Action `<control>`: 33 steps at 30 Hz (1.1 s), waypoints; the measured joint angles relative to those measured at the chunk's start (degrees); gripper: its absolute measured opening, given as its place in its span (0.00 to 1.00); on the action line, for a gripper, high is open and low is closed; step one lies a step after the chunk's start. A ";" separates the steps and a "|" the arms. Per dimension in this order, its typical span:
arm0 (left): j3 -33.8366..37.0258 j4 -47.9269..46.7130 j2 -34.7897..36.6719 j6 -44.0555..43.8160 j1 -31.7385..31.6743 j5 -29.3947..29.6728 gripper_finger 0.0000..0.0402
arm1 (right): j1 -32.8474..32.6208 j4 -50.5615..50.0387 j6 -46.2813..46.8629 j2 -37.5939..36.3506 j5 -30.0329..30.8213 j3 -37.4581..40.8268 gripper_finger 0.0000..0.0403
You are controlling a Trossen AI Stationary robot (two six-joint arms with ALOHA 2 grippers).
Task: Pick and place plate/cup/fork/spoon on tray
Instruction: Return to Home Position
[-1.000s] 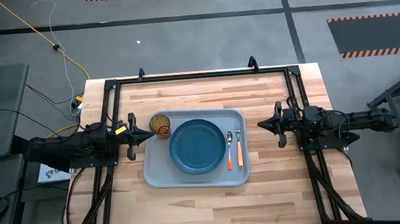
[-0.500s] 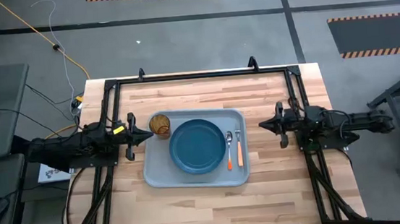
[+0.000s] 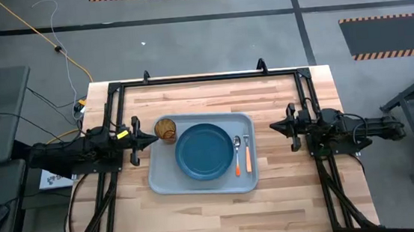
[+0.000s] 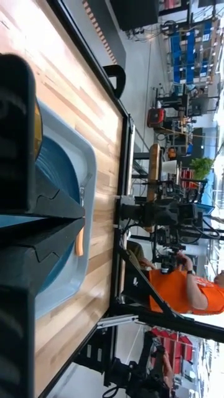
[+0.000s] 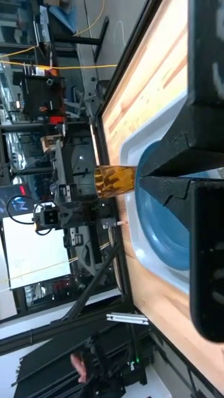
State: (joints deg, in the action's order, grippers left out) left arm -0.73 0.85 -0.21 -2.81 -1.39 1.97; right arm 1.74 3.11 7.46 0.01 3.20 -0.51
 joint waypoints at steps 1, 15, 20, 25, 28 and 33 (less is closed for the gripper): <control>0.00 -0.05 0.00 0.00 0.00 0.03 0.00 | 0.13 -0.24 0.00 0.00 0.02 0.00 0.00; 0.02 -0.14 -0.90 0.00 0.00 0.18 0.00 | 0.15 -1.66 0.00 1.14 0.02 0.00 0.00; 0.02 -0.14 -0.90 -0.01 -0.02 0.18 0.00 | 0.15 -1.68 0.00 1.14 0.02 0.02 0.00; 0.02 -0.14 -0.90 0.00 -0.02 0.18 0.00 | 0.15 -1.66 0.00 1.14 0.04 0.02 0.00; 0.02 -0.14 -0.90 -0.01 -0.02 0.18 0.00 | 0.15 -1.66 0.00 1.14 0.04 0.02 0.00; 0.02 -0.14 -0.90 -0.02 -0.02 0.18 0.00 | 0.15 -1.66 0.00 1.14 0.04 0.02 0.00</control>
State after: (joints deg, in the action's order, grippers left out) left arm -0.71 0.71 -1.10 -2.83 -1.40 2.15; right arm 1.89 1.45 7.46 1.15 3.25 -0.49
